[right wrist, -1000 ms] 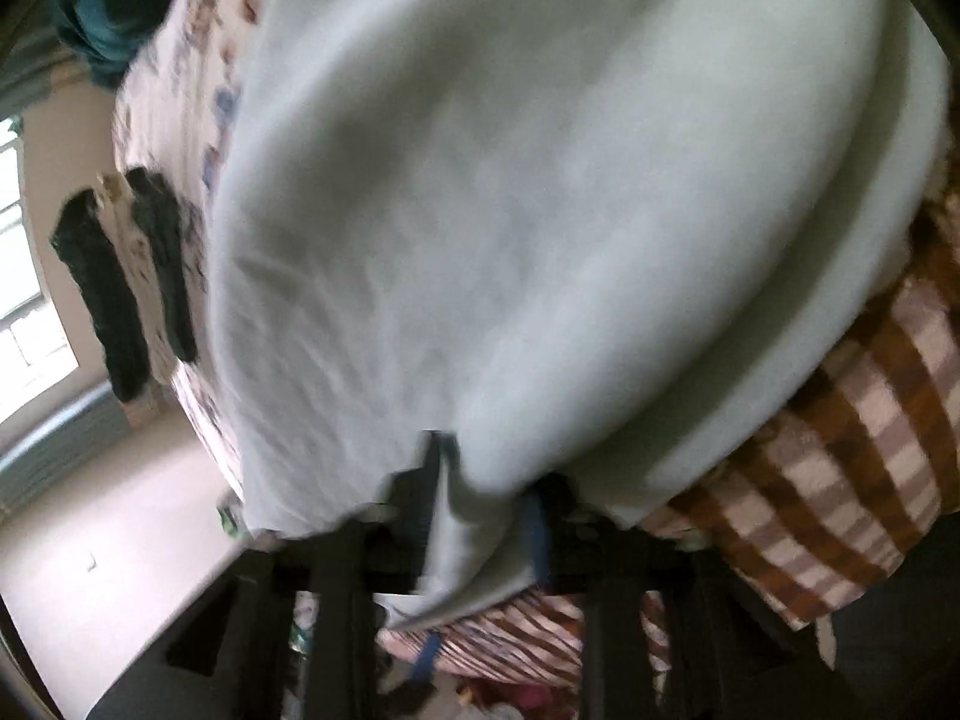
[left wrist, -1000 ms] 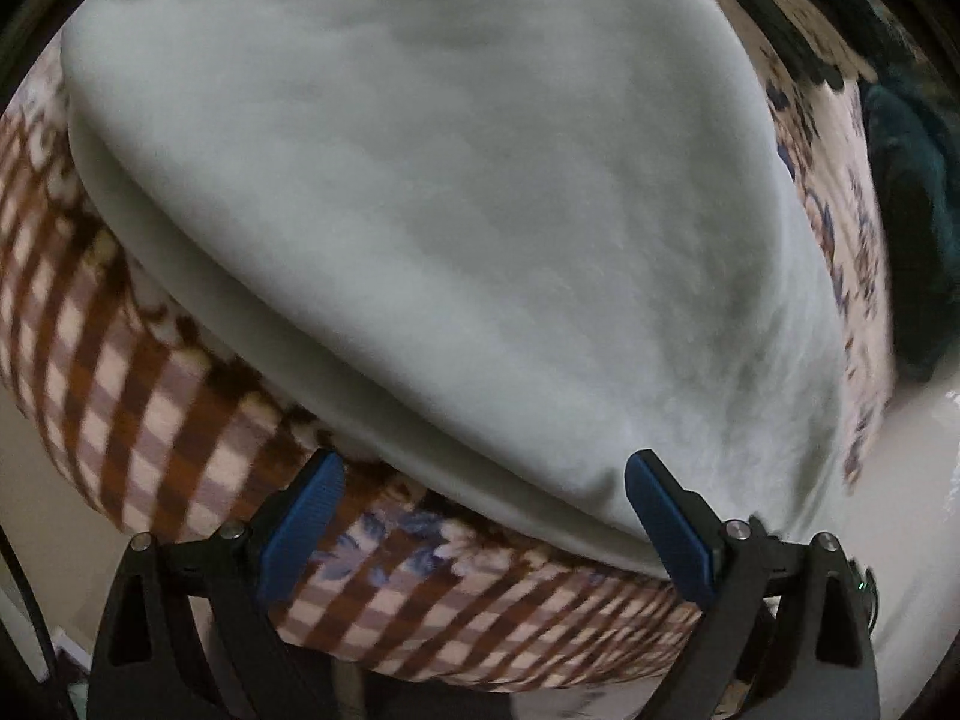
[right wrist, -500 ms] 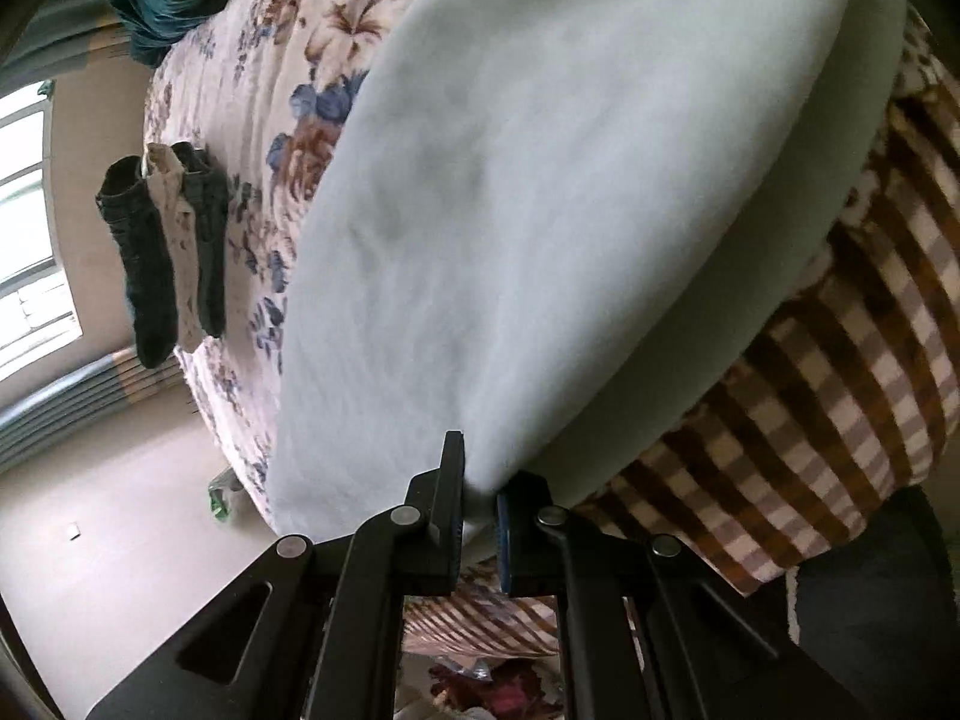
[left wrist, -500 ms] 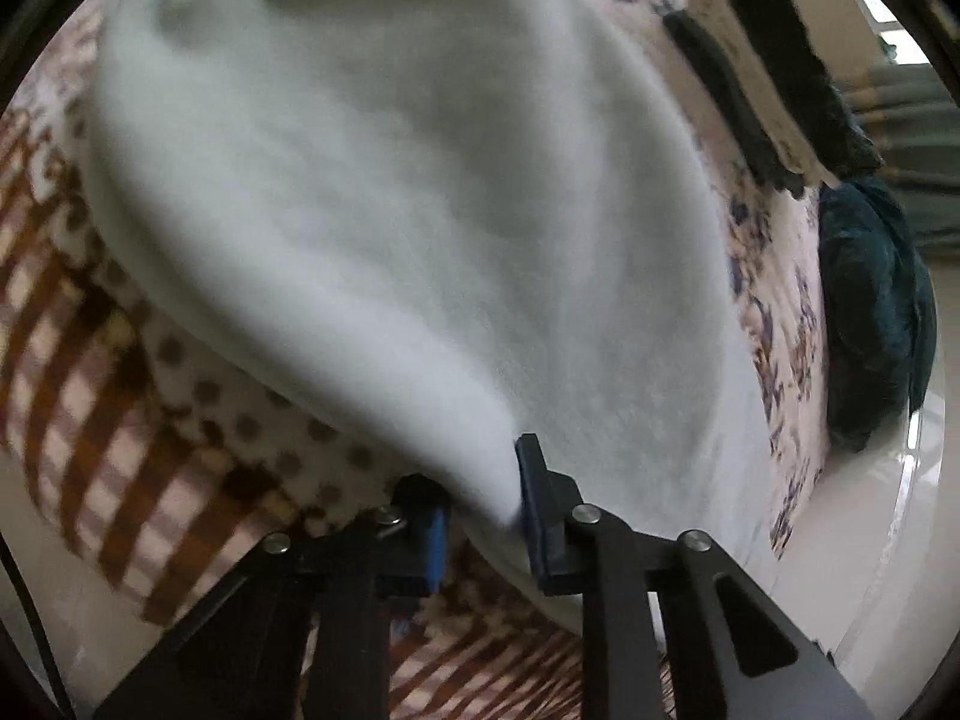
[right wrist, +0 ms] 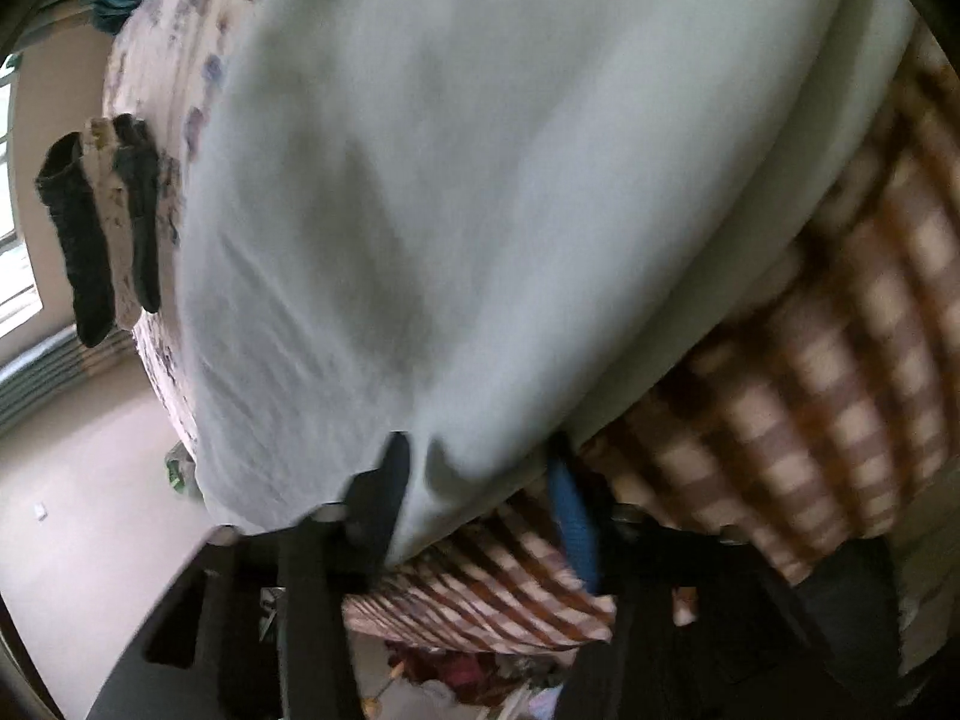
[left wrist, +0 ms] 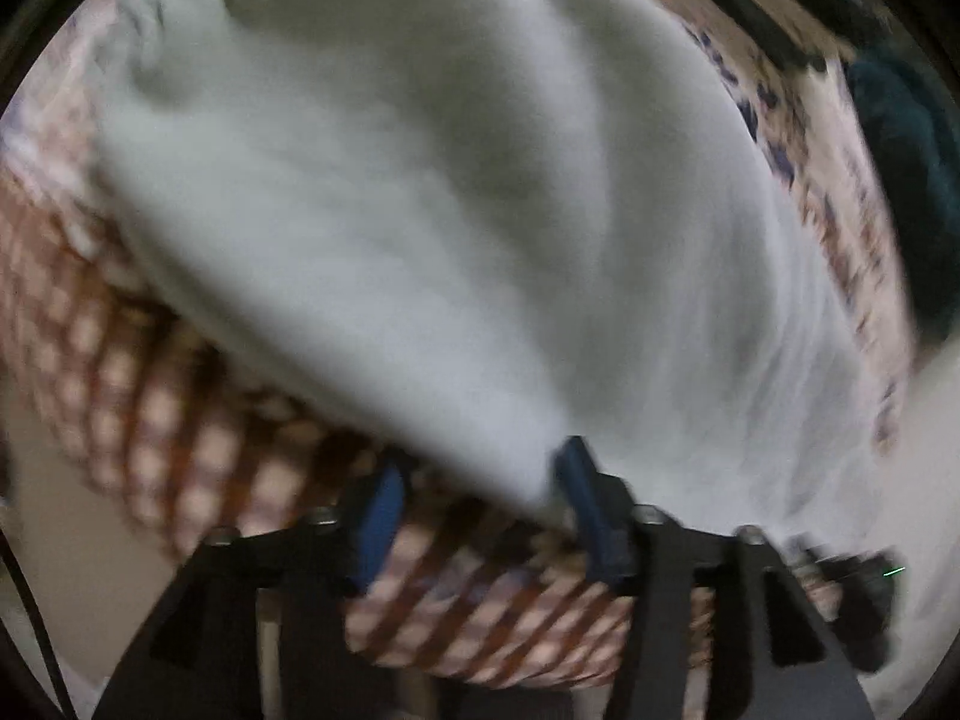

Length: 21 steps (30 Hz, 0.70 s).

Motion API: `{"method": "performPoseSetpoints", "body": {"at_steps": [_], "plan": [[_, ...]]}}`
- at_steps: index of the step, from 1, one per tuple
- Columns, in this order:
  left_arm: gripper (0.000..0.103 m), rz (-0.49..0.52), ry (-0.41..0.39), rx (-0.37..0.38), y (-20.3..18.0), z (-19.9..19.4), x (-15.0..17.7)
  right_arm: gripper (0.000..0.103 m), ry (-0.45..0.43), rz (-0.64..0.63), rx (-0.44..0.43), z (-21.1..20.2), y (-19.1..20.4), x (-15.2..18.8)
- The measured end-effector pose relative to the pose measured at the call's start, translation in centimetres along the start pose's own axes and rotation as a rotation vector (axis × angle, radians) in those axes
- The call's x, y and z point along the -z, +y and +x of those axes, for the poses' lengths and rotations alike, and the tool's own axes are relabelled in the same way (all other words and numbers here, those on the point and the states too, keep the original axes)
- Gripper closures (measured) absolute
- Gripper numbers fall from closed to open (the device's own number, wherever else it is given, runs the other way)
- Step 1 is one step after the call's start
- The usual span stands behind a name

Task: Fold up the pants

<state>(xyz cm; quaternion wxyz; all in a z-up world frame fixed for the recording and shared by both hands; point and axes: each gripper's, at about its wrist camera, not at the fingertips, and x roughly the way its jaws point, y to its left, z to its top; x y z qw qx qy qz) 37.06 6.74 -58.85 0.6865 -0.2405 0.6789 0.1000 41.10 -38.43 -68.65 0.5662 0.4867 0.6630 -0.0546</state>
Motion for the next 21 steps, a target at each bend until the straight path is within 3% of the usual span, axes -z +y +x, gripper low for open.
{"method": "performPoseSetpoints", "body": {"at_steps": [1,2,5,10,13,15,16,17,18,21], "plan": [[0.023,0.042,-0.020,-0.046,-0.3,-0.7,0.5,0.049,-0.026,-0.010,0.013,-1.4,-0.3,-0.3],[0.014,0.094,-0.048,-0.091,-1.2,-1.4,0.9,0.049,-0.054,-0.009,0.028,-2.7,-0.7,-0.7],[0.012,0.195,-0.080,-0.150,-4.0,-2.6,1.7,0.049,-0.184,0.039,0.065,-7.9,-3.0,-2.6],[0.012,0.326,-0.150,-0.128,-13.3,-2.1,0.9,0.049,-0.468,0.152,0.079,-16.6,-7.7,-9.0],[0.012,0.375,-0.168,-0.120,-18.3,-0.8,0.4,0.049,-0.503,0.212,0.106,-17.8,-10.3,-12.5],[0.012,0.391,-0.166,-0.115,-19.2,-0.6,0.6,0.049,-0.453,0.265,0.066,-16.4,-11.8,-14.9],[0.012,0.391,-0.163,-0.117,-20.0,-0.3,0.5,0.054,-0.447,0.278,0.046,-15.9,-12.2,-15.4],[0.012,0.390,-0.164,-0.120,-20.8,0.2,0.1,0.085,-0.453,0.278,0.004,-15.5,-12.5,-15.5],[0.012,0.393,-0.163,-0.123,-20.8,0.3,0.3,0.095,-0.452,0.271,-0.005,-15.2,-12.4,-15.5],[0.012,0.406,-0.153,-0.148,-21.7,0.8,0.1,0.095,-0.510,0.245,-0.037,-17.0,-10.7,-13.3]]}}
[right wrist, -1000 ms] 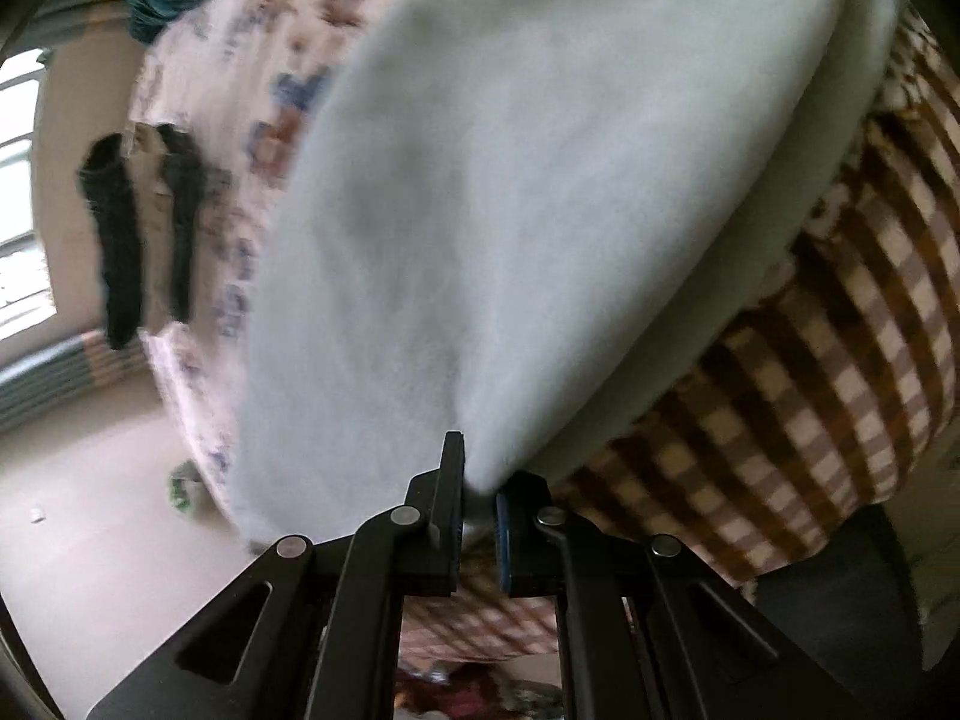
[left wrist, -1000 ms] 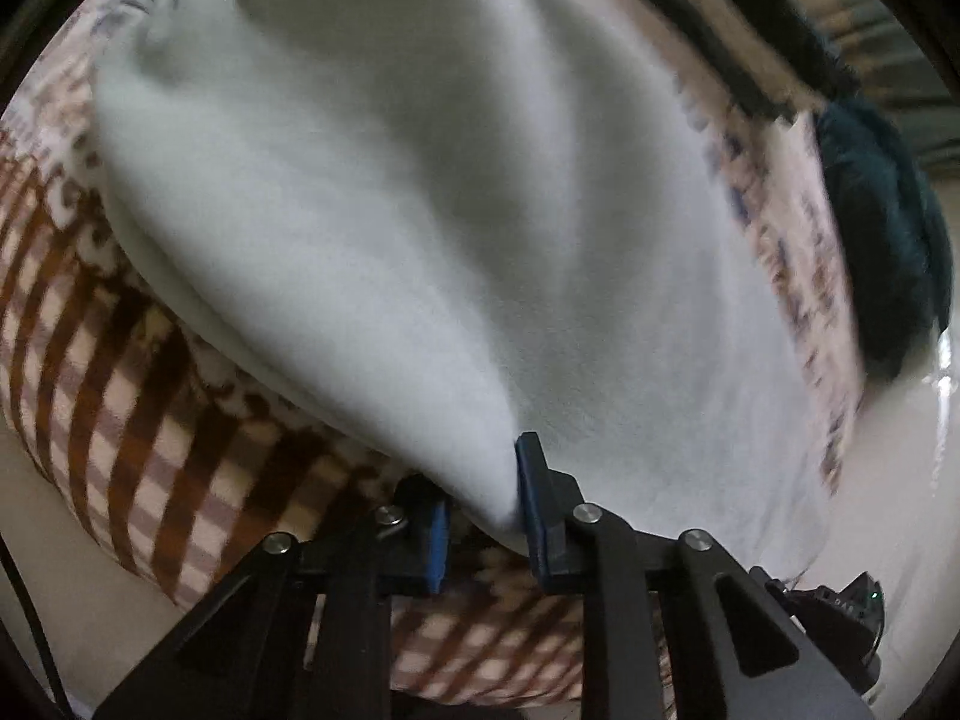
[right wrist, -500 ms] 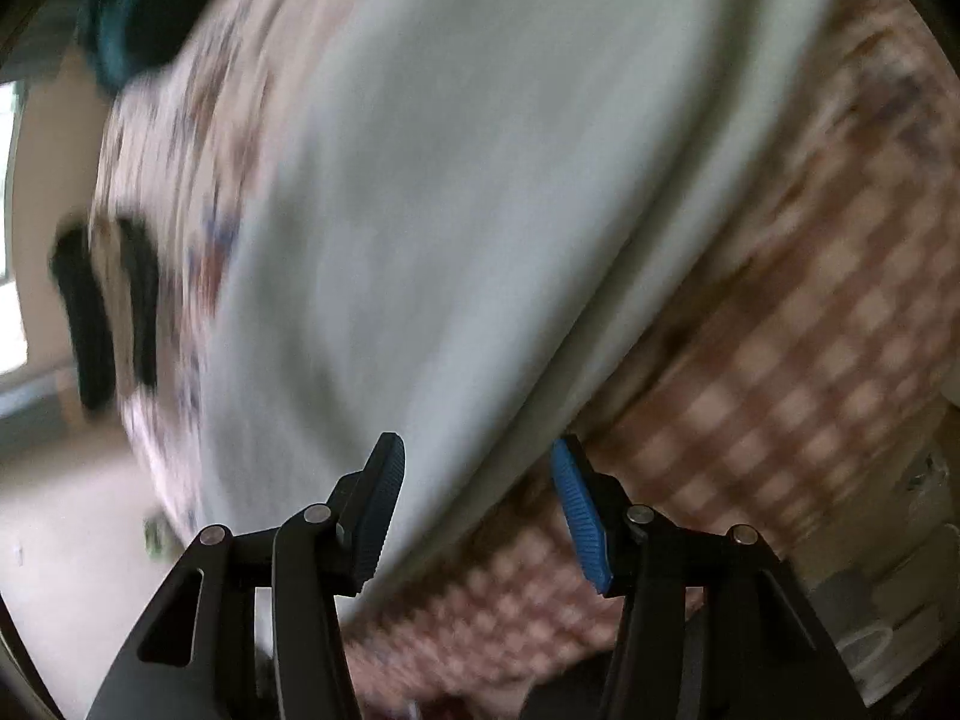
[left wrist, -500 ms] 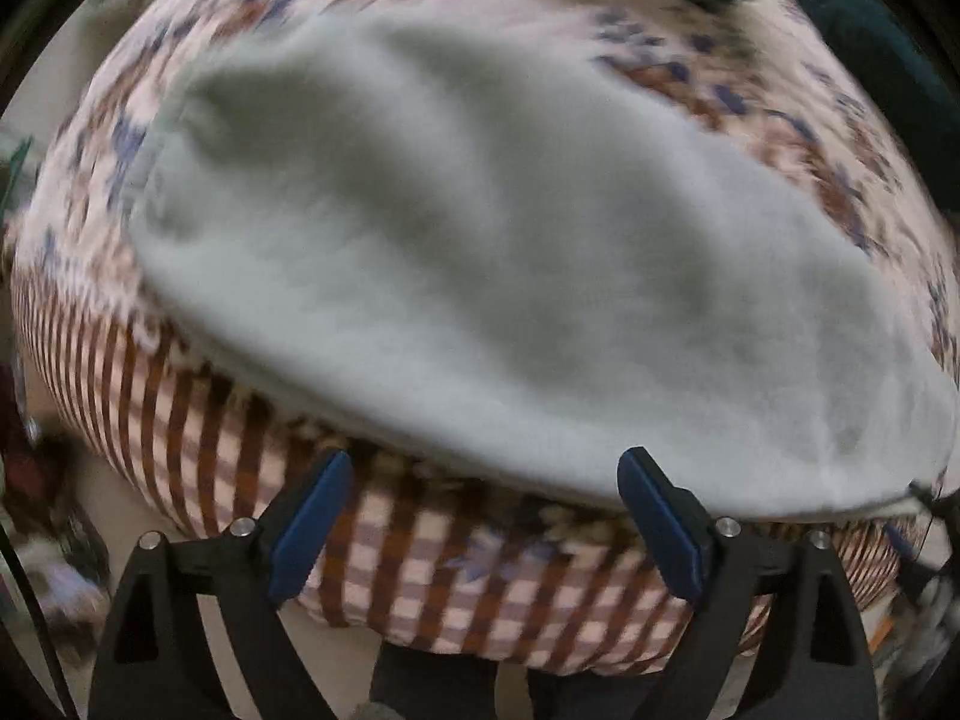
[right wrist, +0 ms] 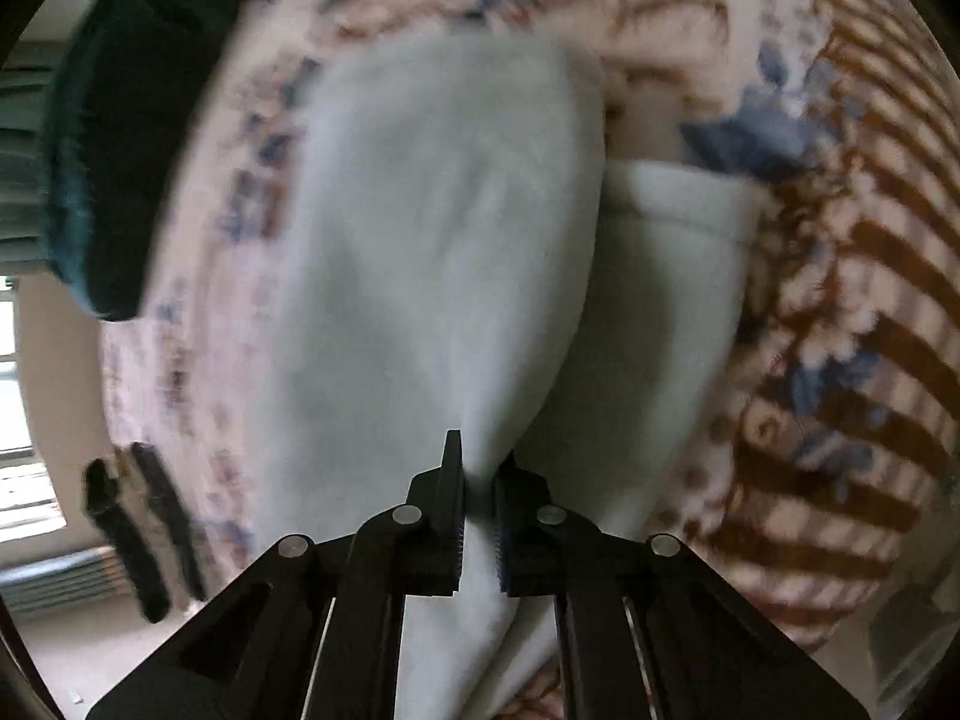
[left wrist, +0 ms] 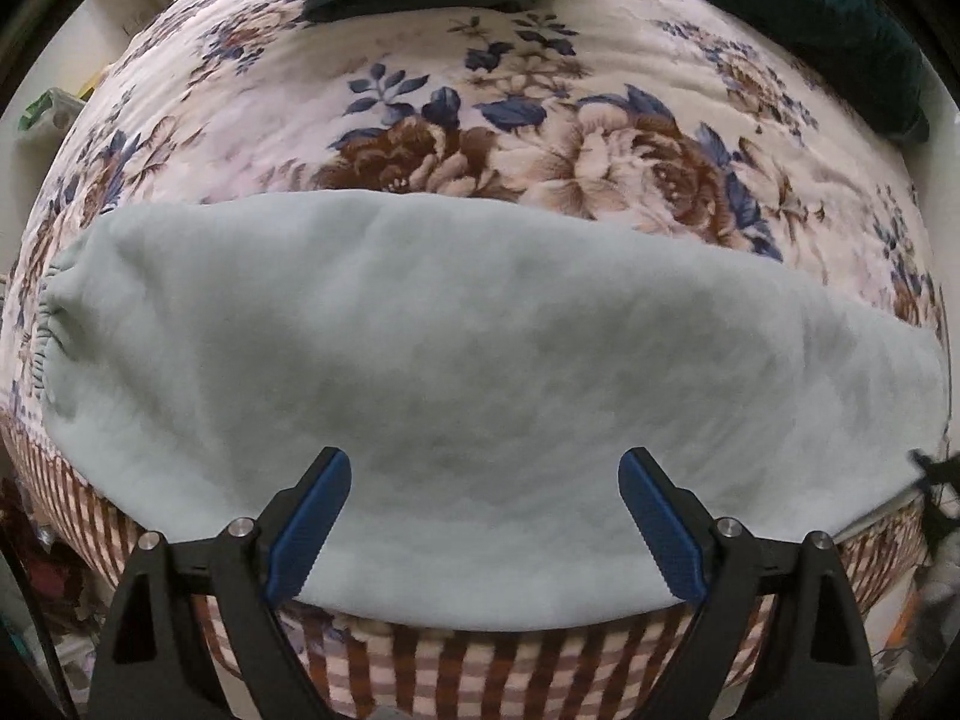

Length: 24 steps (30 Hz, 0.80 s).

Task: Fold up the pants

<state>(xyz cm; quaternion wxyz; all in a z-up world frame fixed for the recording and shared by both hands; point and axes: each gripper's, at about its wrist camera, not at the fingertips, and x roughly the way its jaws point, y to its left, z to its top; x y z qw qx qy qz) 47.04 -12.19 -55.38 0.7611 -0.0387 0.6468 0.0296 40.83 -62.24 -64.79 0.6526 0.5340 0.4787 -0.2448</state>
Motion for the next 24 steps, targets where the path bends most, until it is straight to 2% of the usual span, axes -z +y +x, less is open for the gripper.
{"method": "performPoseSetpoints", "body": {"at_steps": [3,6,9,12,14,16,18,20,24], "plan": [[0.012,0.014,0.019,-0.014,0.6,0.3,0.7,0.095,-0.038,-0.013,-0.046,-3.8,0.8,1.1],[0.012,0.011,0.037,-0.025,1.0,0.7,1.3,0.095,-0.028,-0.042,0.030,-4.6,-0.6,1.8],[0.012,-0.006,0.040,-0.037,1.8,0.7,1.8,0.093,0.102,-0.011,0.082,-0.8,-3.8,1.0],[0.012,-0.031,0.005,-0.042,3.7,0.0,1.9,0.071,0.157,0.032,0.099,0.8,-4.9,1.0],[0.012,-0.059,-0.003,-0.019,5.7,-0.7,1.9,0.049,0.132,0.013,0.102,0.1,-4.0,1.9],[0.012,-0.088,-0.013,-0.018,8.5,-1.7,2.1,0.048,0.113,-0.039,0.100,-0.9,-2.0,4.1],[0.012,-0.114,-0.019,-0.020,11.5,-2.5,2.3,0.048,0.137,-0.100,0.100,-1.2,0.4,7.4],[0.012,-0.153,-0.041,-0.030,16.0,-3.7,2.7,0.048,0.202,-0.152,0.078,-0.4,3.1,11.8],[0.012,-0.232,-0.072,-0.046,24.9,-5.1,3.5,0.048,0.409,-0.234,0.015,3.8,8.2,23.4]]}}
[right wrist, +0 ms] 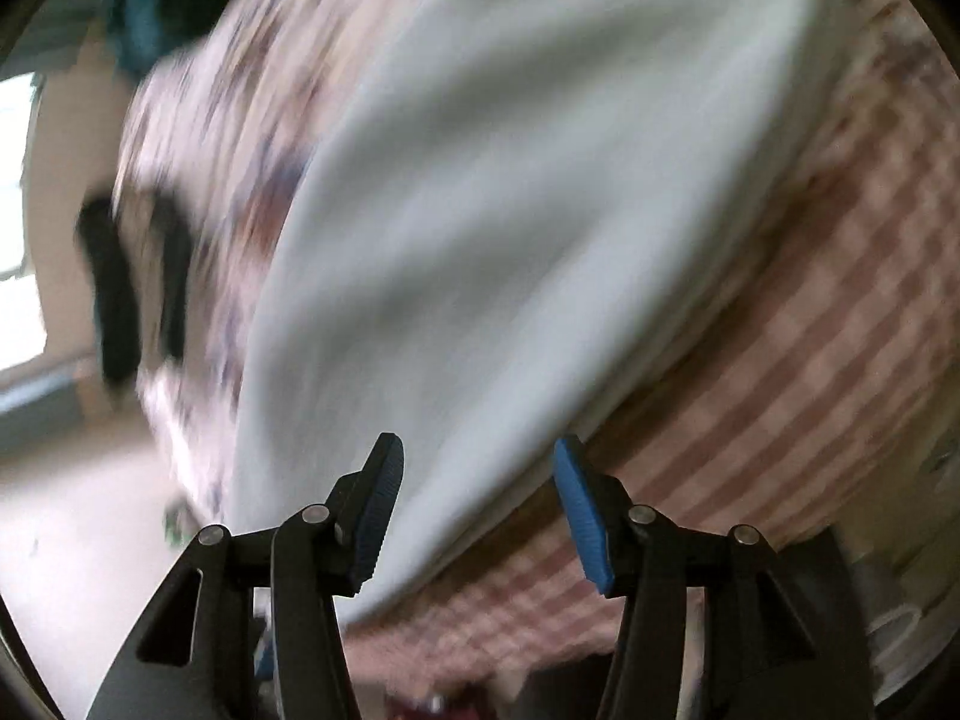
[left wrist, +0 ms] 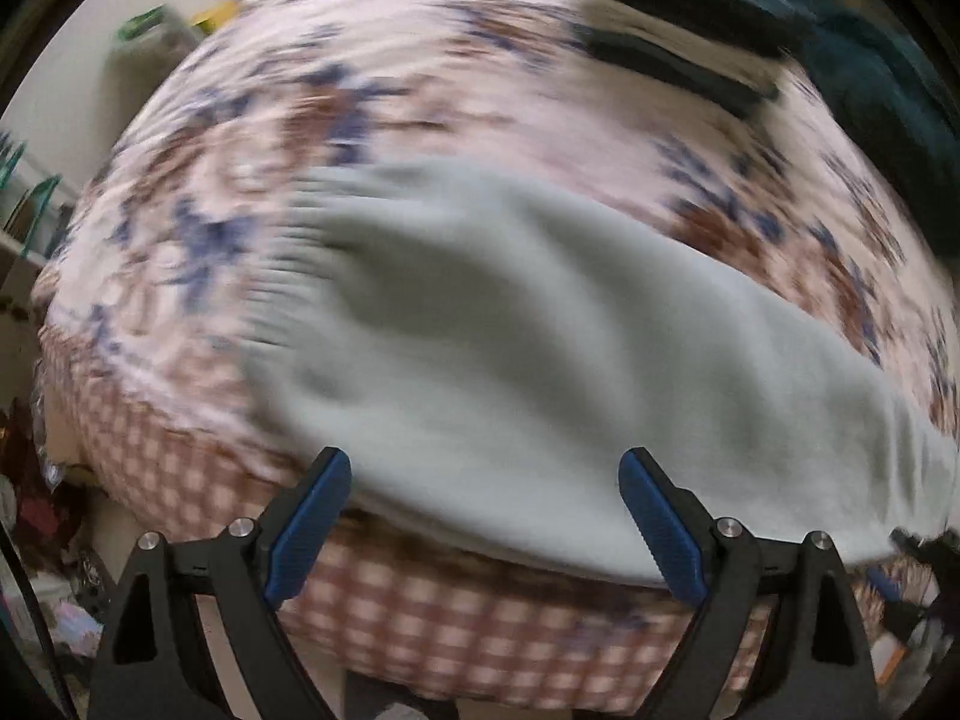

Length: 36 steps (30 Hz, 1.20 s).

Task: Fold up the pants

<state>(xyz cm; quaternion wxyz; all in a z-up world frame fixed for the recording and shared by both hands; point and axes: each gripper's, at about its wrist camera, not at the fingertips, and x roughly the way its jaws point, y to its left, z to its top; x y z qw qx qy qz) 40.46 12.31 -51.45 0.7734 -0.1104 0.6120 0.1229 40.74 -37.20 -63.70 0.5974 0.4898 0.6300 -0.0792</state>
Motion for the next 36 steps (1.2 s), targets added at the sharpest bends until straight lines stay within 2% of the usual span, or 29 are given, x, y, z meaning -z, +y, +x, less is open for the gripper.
{"method": "performPoseSetpoints", "body": {"at_steps": [1,3,5,9,10,12,15,17,21,22,23,27,28,29,31,32,34,36], "plan": [[0.012,-0.031,0.001,0.018,3.0,0.2,-0.6,0.048,0.037,-0.011,-0.007,1.9,1.1,1.9],[0.012,-0.065,0.014,0.022,6.4,0.9,-1.3,0.048,0.105,-0.020,-0.023,6.3,3.9,6.5],[0.012,-0.091,0.053,0.063,10.1,2.7,-2.5,0.048,0.146,-0.010,-0.031,9.6,5.7,9.9],[0.012,-0.073,0.128,0.160,13.0,5.6,-4.1,0.048,0.176,0.027,-0.037,15.2,8.5,16.4],[0.012,-0.073,0.134,0.178,13.4,5.9,-4.3,0.048,0.165,0.053,-0.063,15.9,8.7,17.6],[0.012,-0.065,0.146,0.224,14.0,6.5,-4.8,0.048,0.137,0.079,-0.107,16.9,9.3,18.3],[0.012,-0.039,0.159,0.258,13.9,7.0,-5.3,0.048,0.056,0.077,-0.124,17.8,10.2,18.9],[0.012,-0.025,0.166,0.283,13.7,7.5,-5.8,0.048,0.048,0.104,-0.112,18.6,10.2,19.0],[0.012,-0.004,0.189,0.325,12.6,9.0,-7.1,0.049,0.035,0.201,-0.195,19.5,9.4,18.3],[0.012,0.001,0.188,0.335,12.3,9.1,-7.4,0.060,0.019,0.205,-0.197,19.5,9.5,18.2],[0.012,0.007,0.186,0.336,12.0,9.1,-7.6,0.077,0.003,0.205,-0.191,19.3,9.8,18.2],[0.012,0.048,0.133,0.356,10.8,7.8,-8.0,0.080,-0.027,0.221,-0.223,17.8,9.9,20.0],[0.016,0.063,0.113,0.366,10.5,7.5,-8.1,0.080,-0.029,0.210,-0.239,17.2,10.3,20.4],[0.033,0.080,0.084,0.372,10.1,6.9,-8.1,0.080,-0.028,0.202,-0.251,16.9,10.1,20.5],[0.062,0.103,0.070,0.396,9.5,6.4,-8.1,0.077,0.003,0.163,-0.236,16.4,10.0,20.4],[0.070,0.106,0.060,0.405,9.4,6.1,-8.2,0.077,0.015,0.161,-0.225,16.4,9.8,20.4],[0.081,0.097,0.042,0.453,9.3,5.3,-8.7,0.077,0.055,0.182,-0.239,16.8,9.2,20.4],[0.083,0.087,0.026,0.477,9.1,4.6,-9.3,0.077,0.079,0.184,-0.248,16.9,8.8,20.6]]}}
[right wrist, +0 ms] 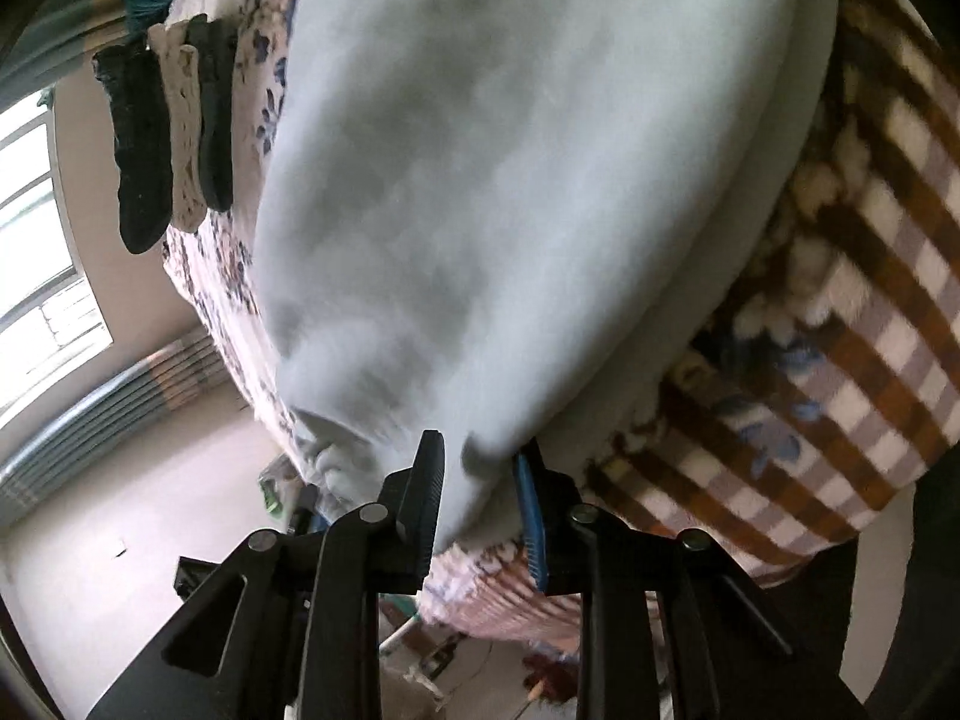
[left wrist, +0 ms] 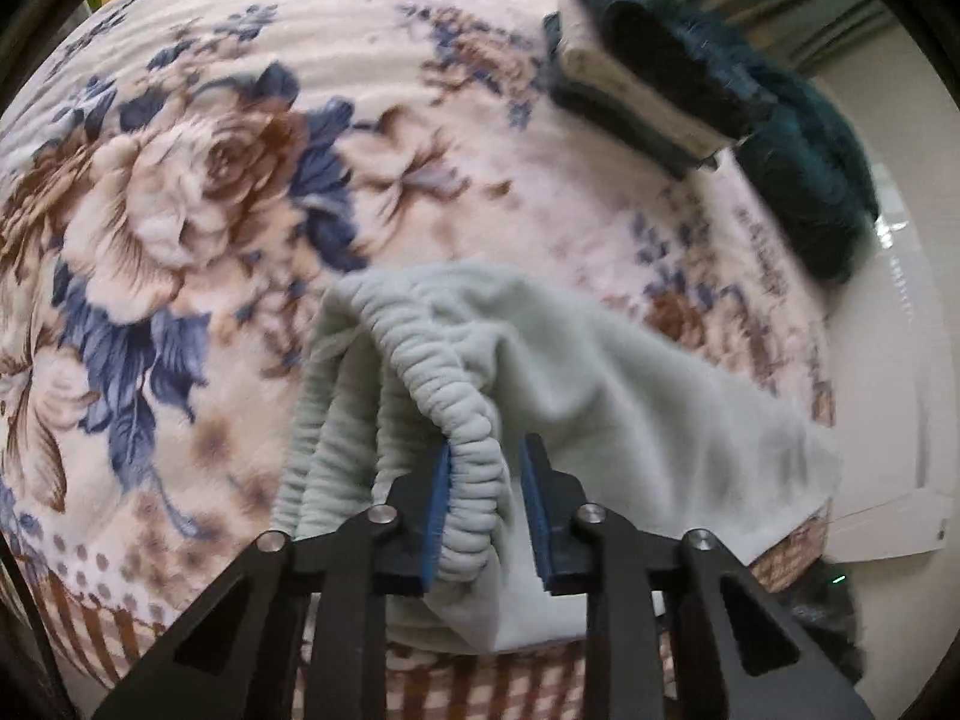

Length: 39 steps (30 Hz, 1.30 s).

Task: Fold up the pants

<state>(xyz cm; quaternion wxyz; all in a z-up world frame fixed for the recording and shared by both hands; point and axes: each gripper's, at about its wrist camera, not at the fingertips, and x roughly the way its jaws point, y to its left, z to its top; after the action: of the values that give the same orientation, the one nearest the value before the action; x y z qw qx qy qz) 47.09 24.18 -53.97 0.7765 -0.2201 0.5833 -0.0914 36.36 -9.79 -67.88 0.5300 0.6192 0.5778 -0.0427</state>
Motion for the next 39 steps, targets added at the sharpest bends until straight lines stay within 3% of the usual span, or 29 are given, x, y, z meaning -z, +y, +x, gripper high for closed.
{"method": "performPoseSetpoints", "body": {"at_steps": [6,7,8,10,12,13,14,18,24,28,30,31,35,36,37,38,39], "plan": [[0.083,0.013,-0.019,0.035,-1.0,-1.0,-1.6,0.076,0.023,-0.002,-0.024,1.6,-0.2,-0.5],[0.083,0.006,-0.018,0.040,-0.9,-1.1,-1.7,0.073,0.031,0.009,-0.043,2.2,-0.3,-0.7],[0.083,-0.008,-0.015,0.053,-0.7,-1.1,-1.8,0.059,0.043,0.020,-0.063,3.1,-0.5,-0.9],[0.083,-0.021,-0.007,0.057,-0.3,-1.2,-1.7,0.051,0.046,0.071,-0.086,4.5,-1.0,-1.4],[0.083,-0.022,-0.001,0.052,0.2,-1.2,-1.4,0.056,0.032,0.116,-0.119,5.3,-1.4,-1.7],[0.083,-0.025,0.004,0.046,0.5,-1.2,-1.2,0.082,0.015,0.130,-0.136,5.5,-1.4,-1.7],[0.083,-0.027,0.009,0.030,0.9,-1.2,-1.0,0.093,0.007,0.122,-0.139,5.6,-1.0,-1.5],[0.086,-0.032,-0.029,-0.033,2.3,-2.6,-0.3,0.093,-0.027,-0.005,-0.080,4.9,3.0,0.7],[0.088,-0.002,-0.063,-0.087,4.5,-4.7,-0.5,0.094,-0.003,-0.081,-0.085,5.1,6.4,4.2],[0.088,-0.032,-0.007,-0.095,6.4,-3.5,-0.1,0.094,-0.008,-0.068,-0.009,7.2,5.1,4.2],[0.087,-0.060,0.016,-0.043,6.9,-3.0,0.3,0.094,0.002,-0.048,-0.007,7.7,3.2,3.3],[0.084,-0.068,0.030,-0.018,7.0,-2.6,0.5,0.093,0.016,-0.029,-0.038,7.8,2.5,2.7],[0.060,-0.108,0.070,0.041,7.0,-0.9,1.4,0.092,0.004,-0.034,-0.091,6.5,2.4,1.1],[0.060,-0.126,0.080,0.060,7.1,-0.6,1.6,0.090,-0.008,-0.055,-0.077,6.1,2.6,1.0],[0.060,-0.151,0.089,0.073,7.2,-0.3,1.9,0.079,-0.014,-0.069,-0.057,5.9,2.8,0.7],[0.060,-0.186,0.089,0.089,7.3,-0.4,2.2,0.056,-0.010,-0.067,-0.044,6.0,2.8,0.3],[0.060,-0.207,0.081,0.102,7.3,-0.7,2.5,0.049,0.004,-0.037,-0.058,6.5,2.6,-0.2]]}}
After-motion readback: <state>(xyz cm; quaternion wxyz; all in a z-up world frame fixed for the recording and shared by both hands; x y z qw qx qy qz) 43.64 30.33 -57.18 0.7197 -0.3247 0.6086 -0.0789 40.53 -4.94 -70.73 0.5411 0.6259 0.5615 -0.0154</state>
